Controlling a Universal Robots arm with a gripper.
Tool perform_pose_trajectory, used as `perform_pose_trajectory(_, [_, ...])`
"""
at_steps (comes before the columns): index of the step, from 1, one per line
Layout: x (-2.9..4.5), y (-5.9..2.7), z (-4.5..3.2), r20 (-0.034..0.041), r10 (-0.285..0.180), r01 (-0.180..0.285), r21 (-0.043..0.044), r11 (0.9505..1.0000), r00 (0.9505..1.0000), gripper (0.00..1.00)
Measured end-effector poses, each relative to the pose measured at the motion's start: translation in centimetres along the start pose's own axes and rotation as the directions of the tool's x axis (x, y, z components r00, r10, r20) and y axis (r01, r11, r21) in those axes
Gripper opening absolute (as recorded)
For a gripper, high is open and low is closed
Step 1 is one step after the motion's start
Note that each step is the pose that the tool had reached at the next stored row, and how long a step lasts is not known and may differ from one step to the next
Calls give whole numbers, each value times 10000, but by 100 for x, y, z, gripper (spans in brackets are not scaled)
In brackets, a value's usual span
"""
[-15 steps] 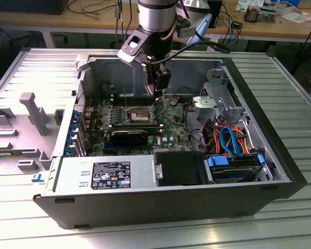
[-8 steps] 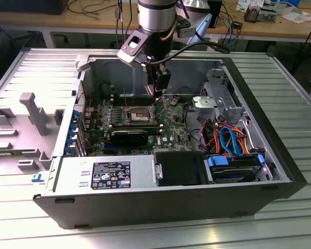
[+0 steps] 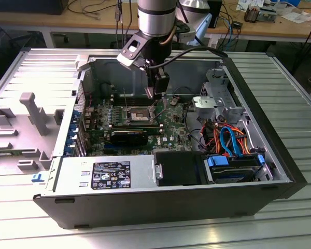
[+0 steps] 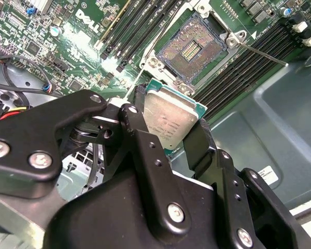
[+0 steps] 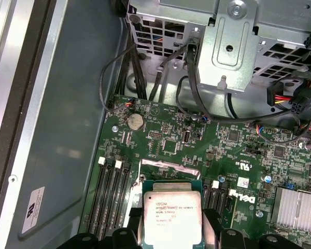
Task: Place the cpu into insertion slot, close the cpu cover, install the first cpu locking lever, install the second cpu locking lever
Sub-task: 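Place the cpu into insertion slot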
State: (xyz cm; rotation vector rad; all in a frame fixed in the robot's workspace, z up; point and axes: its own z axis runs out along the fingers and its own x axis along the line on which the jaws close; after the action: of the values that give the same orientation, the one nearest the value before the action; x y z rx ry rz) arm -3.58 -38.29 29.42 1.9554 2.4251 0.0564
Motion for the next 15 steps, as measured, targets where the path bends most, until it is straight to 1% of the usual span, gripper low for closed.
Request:
perform_pose_trajectory(11, [0, 0, 8, 0, 24, -24, -1, 10000, 10000, 54])
perform_pose_trajectory(15, [0, -1, 19, 12, 236, -236, 0, 9997, 9997, 54])
